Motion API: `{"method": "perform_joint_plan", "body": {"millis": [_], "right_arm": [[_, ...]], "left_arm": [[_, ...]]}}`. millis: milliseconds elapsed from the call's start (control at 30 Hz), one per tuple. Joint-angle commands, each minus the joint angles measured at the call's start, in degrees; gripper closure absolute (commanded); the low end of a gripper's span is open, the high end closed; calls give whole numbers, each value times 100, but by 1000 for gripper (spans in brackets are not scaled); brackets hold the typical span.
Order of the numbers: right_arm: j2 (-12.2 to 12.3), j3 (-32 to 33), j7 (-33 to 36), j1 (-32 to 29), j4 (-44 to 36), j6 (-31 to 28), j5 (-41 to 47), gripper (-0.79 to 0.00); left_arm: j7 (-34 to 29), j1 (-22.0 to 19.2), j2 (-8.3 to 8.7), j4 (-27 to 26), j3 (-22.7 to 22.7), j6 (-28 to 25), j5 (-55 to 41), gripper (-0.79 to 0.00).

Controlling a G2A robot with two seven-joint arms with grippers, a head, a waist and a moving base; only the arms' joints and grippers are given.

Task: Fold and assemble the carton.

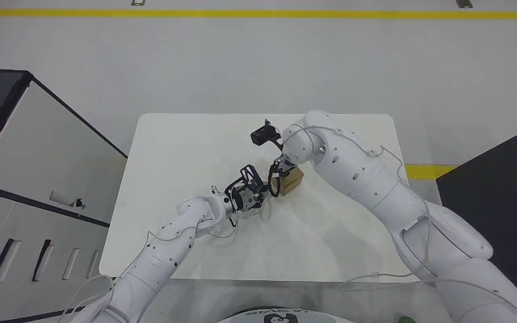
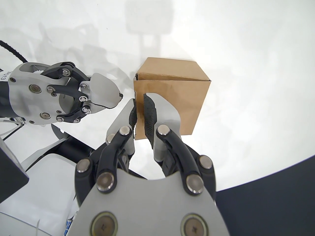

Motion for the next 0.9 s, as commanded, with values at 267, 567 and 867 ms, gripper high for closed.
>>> {"method": "perform_joint_plan", "body": {"millis": [267, 567, 867], "right_arm": [[-1, 36, 47, -73, -128, 79, -230, 0], [-60, 18, 50, -82, -36, 64, -294, 0], [-87, 89, 41, -87, -34, 67, -350, -191]], "left_arm": [[0, 0, 0, 0, 0, 0, 0, 0], [0, 0, 0, 0, 0, 0, 0, 0], [0, 0, 0, 0, 0, 0, 0, 0]]}}
